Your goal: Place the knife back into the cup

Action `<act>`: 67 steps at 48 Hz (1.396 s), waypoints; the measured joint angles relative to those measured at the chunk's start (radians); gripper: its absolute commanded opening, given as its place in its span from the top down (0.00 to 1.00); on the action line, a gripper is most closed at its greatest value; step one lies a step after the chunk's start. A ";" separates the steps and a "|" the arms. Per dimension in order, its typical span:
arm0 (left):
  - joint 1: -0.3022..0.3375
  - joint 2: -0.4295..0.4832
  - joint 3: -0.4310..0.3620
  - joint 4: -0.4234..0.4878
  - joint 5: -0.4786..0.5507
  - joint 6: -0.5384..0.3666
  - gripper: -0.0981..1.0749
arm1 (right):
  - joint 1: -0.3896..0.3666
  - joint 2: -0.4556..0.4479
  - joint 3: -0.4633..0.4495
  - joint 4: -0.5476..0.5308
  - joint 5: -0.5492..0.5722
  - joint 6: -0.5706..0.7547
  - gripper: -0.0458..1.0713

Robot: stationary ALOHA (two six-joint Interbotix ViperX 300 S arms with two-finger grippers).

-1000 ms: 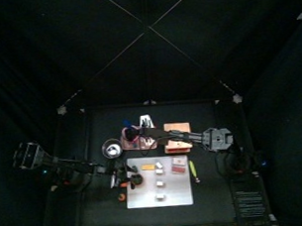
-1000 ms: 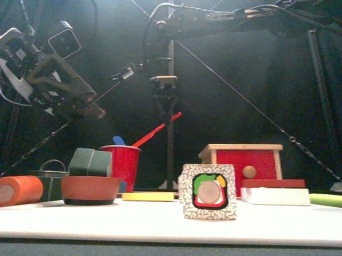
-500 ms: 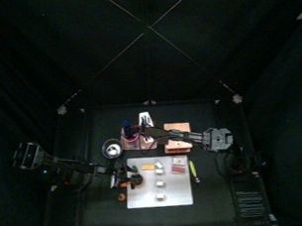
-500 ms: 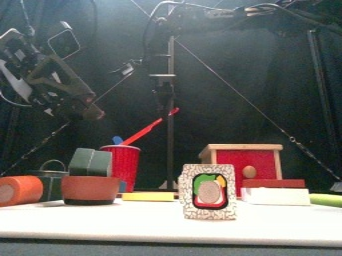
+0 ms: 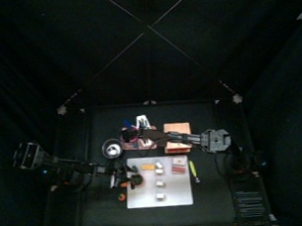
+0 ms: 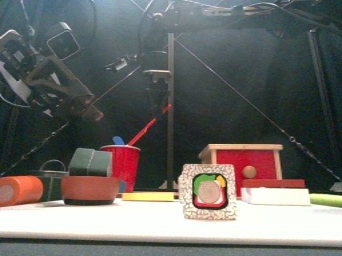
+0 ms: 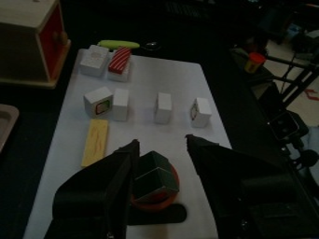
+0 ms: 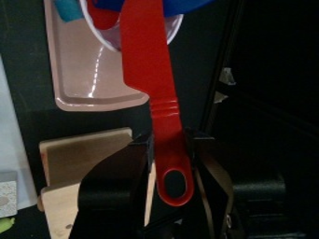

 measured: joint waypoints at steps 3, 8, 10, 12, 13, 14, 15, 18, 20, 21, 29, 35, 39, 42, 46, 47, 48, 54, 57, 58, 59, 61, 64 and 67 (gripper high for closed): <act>0.000 0.000 0.000 0.000 0.000 0.000 0.21 | 0.000 -0.002 -0.006 0.002 0.000 0.000 0.32; 0.000 0.000 0.000 0.000 0.000 0.000 0.21 | 0.000 0.003 -0.021 0.003 0.000 -0.002 0.32; 0.000 0.000 0.000 0.000 0.000 0.000 0.21 | 0.000 0.008 -0.029 0.003 0.000 -0.002 0.32; 0.000 0.002 0.000 0.000 0.000 -0.002 0.21 | 0.002 0.014 -0.037 0.005 0.000 -0.002 0.32; 0.000 0.000 0.000 0.000 0.000 -0.002 0.21 | 0.002 0.017 -0.041 0.005 0.000 -0.002 0.32; 0.000 0.000 -0.002 0.000 0.000 0.000 0.21 | 0.002 0.018 -0.044 0.008 0.000 -0.002 0.32; 0.000 0.000 0.000 0.000 0.000 0.000 0.21 | 0.002 0.021 -0.048 0.009 0.000 -0.002 0.32; 0.000 0.000 0.000 0.000 0.000 -0.002 0.21 | 0.002 0.031 -0.057 0.017 0.000 -0.002 0.32; 0.000 0.002 0.000 0.000 0.000 0.000 0.21 | 0.002 0.038 -0.064 0.026 0.000 -0.002 0.32; 0.000 0.000 0.000 0.000 0.000 0.000 0.21 | 0.002 0.040 -0.067 0.029 0.000 -0.002 0.32; 0.000 0.002 0.000 0.002 0.000 0.000 0.21 | 0.003 0.052 -0.091 0.041 0.000 -0.002 0.32; -0.002 0.002 0.002 0.000 0.000 0.000 0.21 | 0.005 0.055 -0.101 0.046 0.000 -0.002 0.31; 0.000 0.000 0.002 0.000 0.000 -0.002 0.21 | 0.003 0.055 -0.109 0.054 0.000 -0.002 0.27; 0.000 0.002 0.002 0.000 0.000 -0.002 0.21 | 0.003 0.055 -0.112 0.057 0.000 -0.002 0.24; 0.000 0.000 0.002 0.000 0.000 0.000 0.21 | 0.005 0.058 -0.118 0.061 -0.002 -0.002 0.19; 0.000 0.000 0.002 0.000 0.000 0.000 0.21 | 0.003 0.060 -0.120 0.063 -0.002 -0.002 0.18; 0.000 0.000 0.002 0.000 0.000 0.000 0.21 | 0.003 0.063 -0.121 0.063 -0.002 -0.002 0.17; 0.000 0.000 0.002 0.000 0.000 0.000 0.21 | 0.003 0.075 -0.121 0.057 -0.002 -0.002 0.17; 0.000 0.000 0.002 0.000 0.000 0.000 0.21 | 0.005 0.075 -0.123 0.049 -0.002 -0.002 0.17; 0.000 0.002 0.002 0.000 0.000 0.000 0.21 | 0.003 0.074 -0.124 0.044 0.000 0.000 0.17; 0.000 0.000 0.002 0.000 0.000 -0.002 0.21 | 0.003 0.075 -0.126 0.040 -0.002 0.005 0.17; 0.000 0.000 0.002 0.000 0.000 -0.002 0.21 | 0.006 0.075 -0.127 0.032 0.002 0.009 0.17; 0.000 -0.006 0.002 0.000 0.000 0.000 0.21 | 0.009 0.075 -0.130 0.029 0.005 0.014 0.17; 0.000 -0.017 0.002 0.000 0.000 0.000 0.21 | 0.011 0.072 -0.130 0.032 0.008 0.018 0.17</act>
